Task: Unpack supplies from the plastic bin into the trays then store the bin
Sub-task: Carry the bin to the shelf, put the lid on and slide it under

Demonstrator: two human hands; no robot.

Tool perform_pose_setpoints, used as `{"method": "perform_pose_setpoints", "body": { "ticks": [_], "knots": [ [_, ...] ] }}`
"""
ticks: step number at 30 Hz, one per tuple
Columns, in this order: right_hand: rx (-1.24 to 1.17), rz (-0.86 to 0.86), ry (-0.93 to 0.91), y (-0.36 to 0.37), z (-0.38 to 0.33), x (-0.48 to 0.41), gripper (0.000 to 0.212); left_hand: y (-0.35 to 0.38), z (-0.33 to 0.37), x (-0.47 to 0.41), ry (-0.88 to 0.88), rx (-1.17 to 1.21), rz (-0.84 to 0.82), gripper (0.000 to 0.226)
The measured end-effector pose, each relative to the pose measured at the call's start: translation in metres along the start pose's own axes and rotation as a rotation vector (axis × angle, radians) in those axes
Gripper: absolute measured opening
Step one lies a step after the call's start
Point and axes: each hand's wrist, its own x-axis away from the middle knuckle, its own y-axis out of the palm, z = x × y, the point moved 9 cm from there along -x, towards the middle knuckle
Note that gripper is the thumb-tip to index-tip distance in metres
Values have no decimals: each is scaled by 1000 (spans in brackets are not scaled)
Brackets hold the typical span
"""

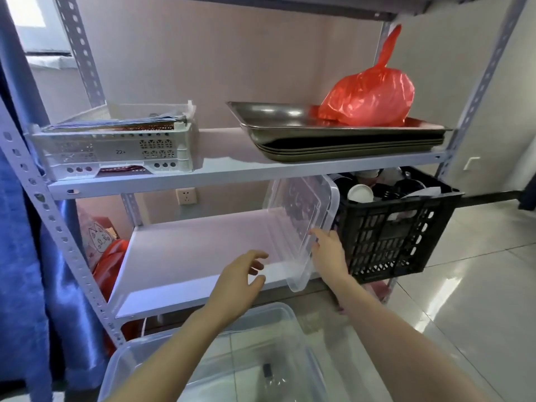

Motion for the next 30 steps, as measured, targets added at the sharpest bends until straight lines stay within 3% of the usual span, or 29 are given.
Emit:
{"method": "perform_pose_setpoints", "body": {
  "ticks": [3, 8, 16, 20, 24, 30],
  "knots": [
    [9, 89, 22, -9, 2, 34, 32, 7, 24, -2, 63, -53, -17, 40],
    [-21, 95, -64, -38, 9, 103, 26, 18, 76, -7, 215, -191, -31, 52],
    [-17, 6, -191, -107, 48, 201, 25, 31, 149, -15, 430, -565, 103, 77],
    [32, -65, -247, -126, 50, 230, 18, 43, 167, -13, 556, -748, 29, 84],
    [69, -92, -262, -141, 57, 245, 11, 50, 178, -6, 701, -851, -13, 78],
    [169, -63, -228, -167, 91, 257, 15, 60, 188, 10, 822, -901, -28, 46]
  ]
}}
